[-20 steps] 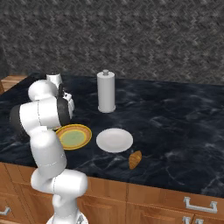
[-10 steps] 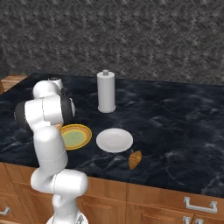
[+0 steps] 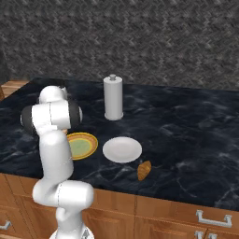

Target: Place the pastries on the plates.

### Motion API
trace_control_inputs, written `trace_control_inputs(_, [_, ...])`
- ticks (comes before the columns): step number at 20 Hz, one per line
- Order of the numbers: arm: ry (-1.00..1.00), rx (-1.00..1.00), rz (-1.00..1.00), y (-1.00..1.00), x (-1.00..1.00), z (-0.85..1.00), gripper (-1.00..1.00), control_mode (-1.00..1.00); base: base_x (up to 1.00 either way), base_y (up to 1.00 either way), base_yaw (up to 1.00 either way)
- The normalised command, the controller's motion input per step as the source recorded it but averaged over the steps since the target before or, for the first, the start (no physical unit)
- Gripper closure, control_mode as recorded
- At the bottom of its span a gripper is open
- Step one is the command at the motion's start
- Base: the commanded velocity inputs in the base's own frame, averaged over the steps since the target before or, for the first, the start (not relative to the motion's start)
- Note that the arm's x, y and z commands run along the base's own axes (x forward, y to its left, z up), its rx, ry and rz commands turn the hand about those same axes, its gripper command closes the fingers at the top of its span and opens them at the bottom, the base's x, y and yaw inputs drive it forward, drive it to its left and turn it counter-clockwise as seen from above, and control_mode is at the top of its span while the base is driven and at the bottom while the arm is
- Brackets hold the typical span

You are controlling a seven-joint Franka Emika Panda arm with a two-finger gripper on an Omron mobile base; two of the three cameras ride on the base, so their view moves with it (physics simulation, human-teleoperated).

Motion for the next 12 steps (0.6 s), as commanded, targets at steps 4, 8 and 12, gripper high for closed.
trace_control_inputs(4, [0.00, 0.00, 0.00, 0.01, 0.13, -0.23, -1.00, -1.00, 0.00, 0.00, 0.00])
trace_control_inputs(8, [0.00, 0.00, 0.00, 0.00, 0.00, -0.37, -1.00, -1.00, 0.00, 0.00, 0.00])
trace_control_inputs(12, [0.00, 0.00, 0.00, 0.00, 0.00, -0.32, -1.00, -1.00, 0.00, 0.00, 0.00])
